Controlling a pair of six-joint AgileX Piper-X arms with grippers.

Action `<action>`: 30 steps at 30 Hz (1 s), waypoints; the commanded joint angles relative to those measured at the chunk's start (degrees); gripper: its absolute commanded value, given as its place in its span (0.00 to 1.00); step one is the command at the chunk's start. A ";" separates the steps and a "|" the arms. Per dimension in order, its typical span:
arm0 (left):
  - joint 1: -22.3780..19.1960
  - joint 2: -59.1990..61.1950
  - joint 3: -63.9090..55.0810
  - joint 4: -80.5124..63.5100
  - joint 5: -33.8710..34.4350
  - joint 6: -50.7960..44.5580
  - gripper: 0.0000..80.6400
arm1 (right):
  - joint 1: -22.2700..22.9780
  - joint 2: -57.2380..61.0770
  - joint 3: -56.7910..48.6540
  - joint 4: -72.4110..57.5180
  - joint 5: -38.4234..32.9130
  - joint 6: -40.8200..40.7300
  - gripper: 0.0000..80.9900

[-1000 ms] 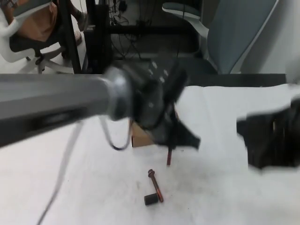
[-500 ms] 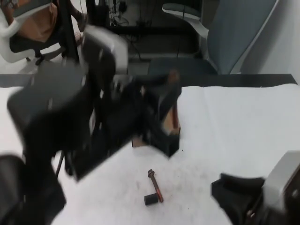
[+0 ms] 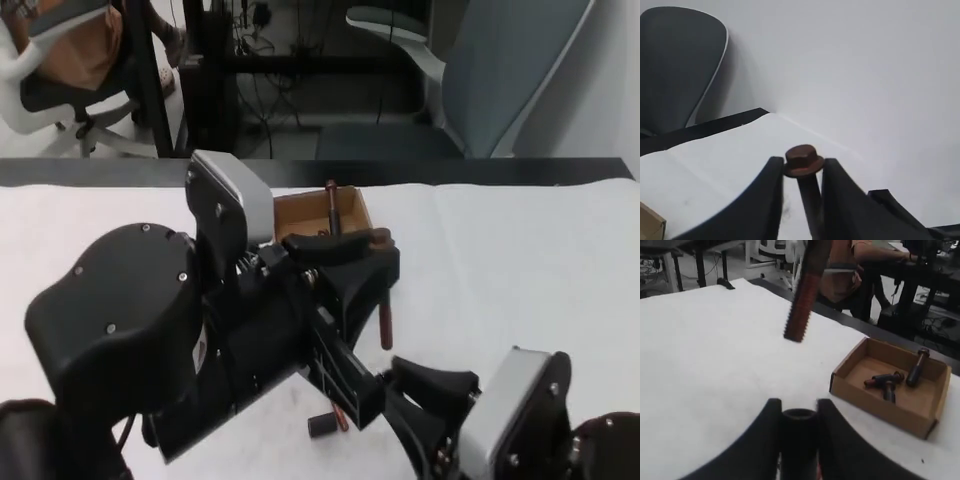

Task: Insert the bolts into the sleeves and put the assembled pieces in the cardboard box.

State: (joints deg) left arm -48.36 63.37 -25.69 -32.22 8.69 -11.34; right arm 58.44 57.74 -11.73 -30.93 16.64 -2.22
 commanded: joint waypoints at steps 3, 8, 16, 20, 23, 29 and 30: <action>-0.28 -0.47 -0.06 -1.55 -0.23 1.99 0.02 | 0.12 4.24 -0.21 -11.74 -0.65 -2.98 0.01; -0.28 -0.47 -0.06 -1.06 -0.49 3.24 0.02 | 0.12 4.39 -0.21 -14.16 -0.65 -5.35 0.01; -0.28 -0.47 0.15 -0.79 -0.48 5.37 0.02 | 0.12 4.39 -0.31 -18.78 -1.98 -5.85 0.01; -0.28 -0.47 0.15 -0.35 -0.48 5.35 0.02 | 0.12 4.39 -0.31 -19.07 -1.98 -5.85 0.01; -0.28 -0.35 0.15 -0.19 0.66 5.22 0.02 | 0.12 4.39 -0.31 -19.07 -1.98 -5.85 0.01; -0.28 -0.36 0.15 -0.03 2.15 5.10 0.02 | 0.12 4.39 -0.31 -22.73 3.82 -4.17 0.01; -0.28 -0.36 0.15 -0.03 2.33 4.78 0.02 | 0.12 4.39 -0.31 -23.75 5.08 -4.13 0.01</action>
State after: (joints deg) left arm -48.37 63.37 -25.56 -32.96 9.48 -6.42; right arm 58.44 62.50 -11.59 -49.19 17.85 -7.06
